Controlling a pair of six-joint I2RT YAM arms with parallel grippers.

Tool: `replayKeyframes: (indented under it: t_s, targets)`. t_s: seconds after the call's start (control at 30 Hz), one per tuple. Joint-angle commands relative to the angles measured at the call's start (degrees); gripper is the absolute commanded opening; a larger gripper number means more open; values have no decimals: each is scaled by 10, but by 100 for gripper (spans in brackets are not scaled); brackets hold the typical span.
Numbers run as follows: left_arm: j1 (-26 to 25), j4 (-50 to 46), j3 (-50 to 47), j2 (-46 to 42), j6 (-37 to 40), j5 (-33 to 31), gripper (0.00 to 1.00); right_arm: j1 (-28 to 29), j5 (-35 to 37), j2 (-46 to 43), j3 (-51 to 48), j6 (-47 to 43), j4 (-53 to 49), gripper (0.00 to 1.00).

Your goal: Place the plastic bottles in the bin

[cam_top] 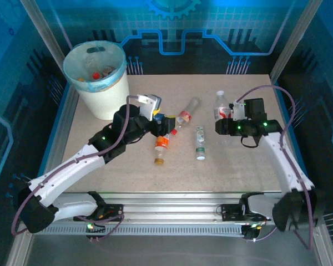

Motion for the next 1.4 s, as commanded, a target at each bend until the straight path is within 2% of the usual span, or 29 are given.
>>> replayKeyframes:
  t_s: [0.0, 0.13, 0.33, 0.57, 0.63, 0.83, 1.03, 1.1, 1.13, 1.17, 1.2, 1.27, 1.37]
  targets:
    - [9, -5, 44, 23, -76, -10, 81, 28, -108, -46, -9, -12, 64, 61]
    - [17, 28, 72, 38, -119, 49, 81, 68, -167, -70, -2, -23, 104, 59]
    - [33, 45, 121, 56, -169, 143, 80, 162, -176, -73, 16, -65, 142, 59]
    - [45, 41, 138, 48, -184, 173, 73, 217, -194, -43, 50, -86, 163, 58]
    - [52, 41, 135, 42, -188, 171, 68, 227, -199, -33, 61, -97, 159, 57]
    - [65, 46, 126, 32, -196, 169, 42, 247, -204, -18, 65, -114, 162, 57]
    - [65, 46, 117, 24, -184, 158, 27, 256, -190, -3, 67, -110, 167, 59]
    - [66, 34, 122, 22, -175, 144, 17, 261, -181, 5, 77, -106, 169, 64]
    - [67, 28, 126, 20, -167, 137, 13, 266, -167, 7, 84, -105, 170, 69]
    - [67, 24, 126, 16, -159, 127, 12, 272, -143, 10, 91, -102, 171, 77]
    - [68, 23, 125, 11, -151, 109, 9, 280, -107, 13, 99, -99, 173, 98]
    - [71, 23, 121, -1, -135, 64, 0, 289, -59, 17, 113, -94, 184, 100]
    - [85, 13, 129, -12, -120, 17, 0, 292, -34, 24, 127, -89, 215, 100]
